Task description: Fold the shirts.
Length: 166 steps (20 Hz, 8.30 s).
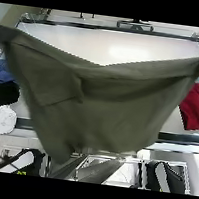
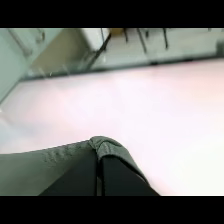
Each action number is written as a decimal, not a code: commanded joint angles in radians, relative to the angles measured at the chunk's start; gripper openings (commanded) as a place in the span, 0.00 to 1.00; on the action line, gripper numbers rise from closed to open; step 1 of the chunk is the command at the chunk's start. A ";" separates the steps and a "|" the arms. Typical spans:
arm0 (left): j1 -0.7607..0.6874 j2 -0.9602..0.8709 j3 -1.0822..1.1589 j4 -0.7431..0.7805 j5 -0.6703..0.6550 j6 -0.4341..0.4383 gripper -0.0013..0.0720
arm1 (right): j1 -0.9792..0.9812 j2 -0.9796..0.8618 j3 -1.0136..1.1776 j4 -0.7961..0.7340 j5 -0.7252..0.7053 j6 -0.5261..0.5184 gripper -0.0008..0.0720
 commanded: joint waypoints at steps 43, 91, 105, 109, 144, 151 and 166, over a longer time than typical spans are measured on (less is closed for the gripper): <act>-0.049 -0.901 0.463 0.347 0.063 -0.195 0.46 | 0.137 -0.825 0.181 -0.183 -0.250 0.080 0.38; -0.154 -0.034 -1.107 0.445 0.608 -0.165 0.05 | 0.141 -0.694 -0.304 -0.376 0.040 0.103 0.49; -0.154 0.087 -1.100 0.444 0.578 -0.164 0.06 | 0.037 -0.694 -0.330 -0.372 0.182 0.081 0.04; -0.108 0.108 -1.034 0.353 0.523 -0.093 0.06 | 0.006 -0.668 -0.289 -0.375 0.199 0.090 0.04; -0.054 -0.836 0.441 0.360 0.135 -0.237 0.42 | 0.163 -0.903 0.182 -0.350 -0.245 0.120 0.84; -0.053 -0.745 0.340 0.360 0.123 -0.234 0.42 | 0.240 -1.010 0.259 -0.324 -0.097 0.086 0.80; -0.669 -0.864 0.340 0.422 0.443 -0.269 0.02 | 0.274 -0.877 0.429 -0.058 0.201 0.112 0.04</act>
